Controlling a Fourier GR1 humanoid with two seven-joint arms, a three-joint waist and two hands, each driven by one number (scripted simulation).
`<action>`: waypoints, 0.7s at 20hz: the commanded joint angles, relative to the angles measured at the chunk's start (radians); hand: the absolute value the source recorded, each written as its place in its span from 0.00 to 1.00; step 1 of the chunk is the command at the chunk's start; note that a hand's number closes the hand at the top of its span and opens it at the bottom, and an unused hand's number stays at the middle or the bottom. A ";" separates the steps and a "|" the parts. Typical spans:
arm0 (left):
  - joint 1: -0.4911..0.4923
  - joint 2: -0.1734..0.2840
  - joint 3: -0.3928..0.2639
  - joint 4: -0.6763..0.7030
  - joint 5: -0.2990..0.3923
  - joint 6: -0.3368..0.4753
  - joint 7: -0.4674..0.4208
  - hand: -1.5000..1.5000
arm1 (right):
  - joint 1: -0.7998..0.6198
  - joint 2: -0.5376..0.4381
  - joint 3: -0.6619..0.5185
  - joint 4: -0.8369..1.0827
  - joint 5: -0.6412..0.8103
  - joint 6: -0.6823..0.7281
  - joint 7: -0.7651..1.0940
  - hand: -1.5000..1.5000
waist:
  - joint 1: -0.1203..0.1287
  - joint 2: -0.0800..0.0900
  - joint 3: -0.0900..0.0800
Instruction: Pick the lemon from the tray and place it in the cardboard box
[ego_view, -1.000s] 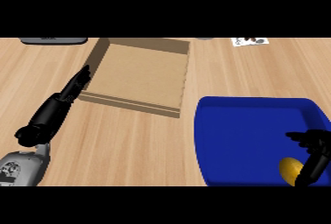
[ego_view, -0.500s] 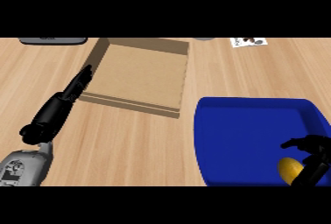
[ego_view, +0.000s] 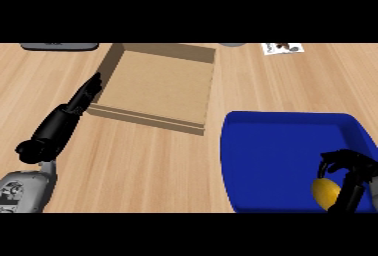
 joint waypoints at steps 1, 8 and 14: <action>-0.034 -0.019 -0.031 0.000 -0.011 -0.005 0.009 0.50 | -0.132 0.153 0.186 -0.175 0.086 -0.021 -0.065 1.00 | 0.064 0.007 0.019; -0.082 -0.057 -0.119 -0.001 -0.003 -0.071 -0.011 0.50 | -0.502 0.382 0.461 -0.348 0.247 -0.021 -0.186 1.00 | 0.269 0.016 0.015; -0.100 -0.086 -0.138 0.020 -0.028 -0.045 0.008 0.50 | -0.756 0.606 0.626 -0.260 0.482 -0.171 -0.228 1.00 | 0.201 0.022 0.015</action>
